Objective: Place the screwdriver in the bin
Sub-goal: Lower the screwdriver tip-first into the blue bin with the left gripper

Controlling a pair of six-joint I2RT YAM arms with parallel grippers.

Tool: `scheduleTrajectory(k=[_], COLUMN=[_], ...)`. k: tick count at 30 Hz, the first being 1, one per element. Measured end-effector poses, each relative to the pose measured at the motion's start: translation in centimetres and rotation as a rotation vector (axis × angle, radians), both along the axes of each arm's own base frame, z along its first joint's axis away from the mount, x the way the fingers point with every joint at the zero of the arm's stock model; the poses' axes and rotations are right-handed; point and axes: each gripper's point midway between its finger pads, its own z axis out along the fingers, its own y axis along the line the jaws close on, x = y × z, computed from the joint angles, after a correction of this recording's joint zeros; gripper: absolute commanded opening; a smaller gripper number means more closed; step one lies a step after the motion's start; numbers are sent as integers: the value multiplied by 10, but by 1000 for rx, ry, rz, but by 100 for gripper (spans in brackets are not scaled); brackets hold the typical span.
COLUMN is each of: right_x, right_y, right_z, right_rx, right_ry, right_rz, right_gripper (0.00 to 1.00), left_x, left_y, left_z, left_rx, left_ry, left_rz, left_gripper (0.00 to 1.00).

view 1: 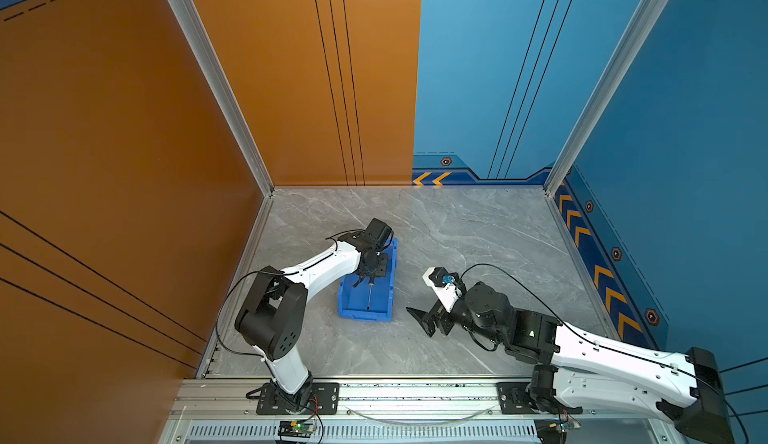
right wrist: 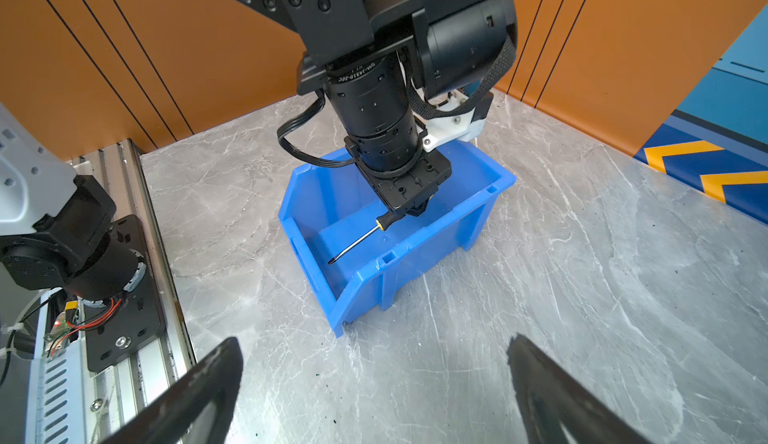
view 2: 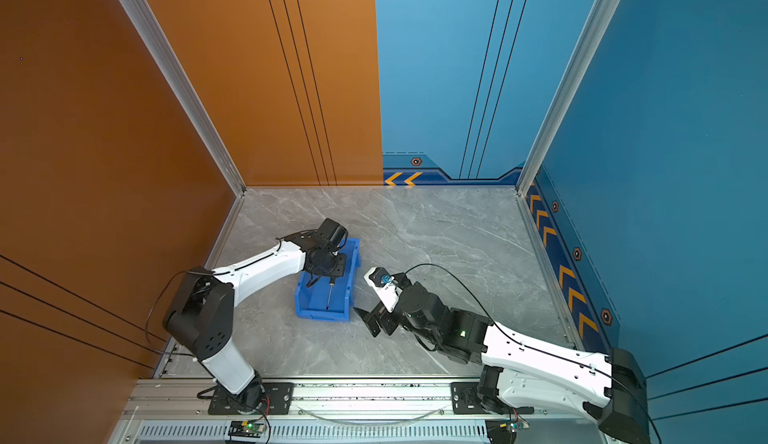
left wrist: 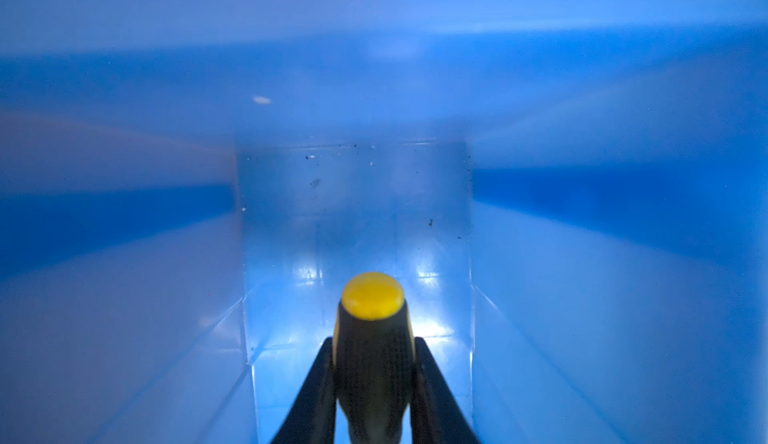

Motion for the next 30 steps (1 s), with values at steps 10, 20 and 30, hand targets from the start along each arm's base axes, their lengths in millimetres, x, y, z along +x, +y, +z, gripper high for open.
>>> scheduleTrajectory(k=[10, 20, 30], right_x=[5, 8, 10], right_y=[-1, -3, -4], right_z=[-4, -4, -4], right_rx=[-19, -21, -21], right_ry=[-6, -8, -7], right_rz=[-8, -18, -25], right_gripper=[100, 100, 100], left_x=[7, 24, 23], left_y=[-1, -9, -8], left_z=[-24, -28, -25], left_rx=[40, 31, 33], left_ry=[8, -35, -41], left_rz=[20, 36, 43], left_gripper=[8, 13, 14])
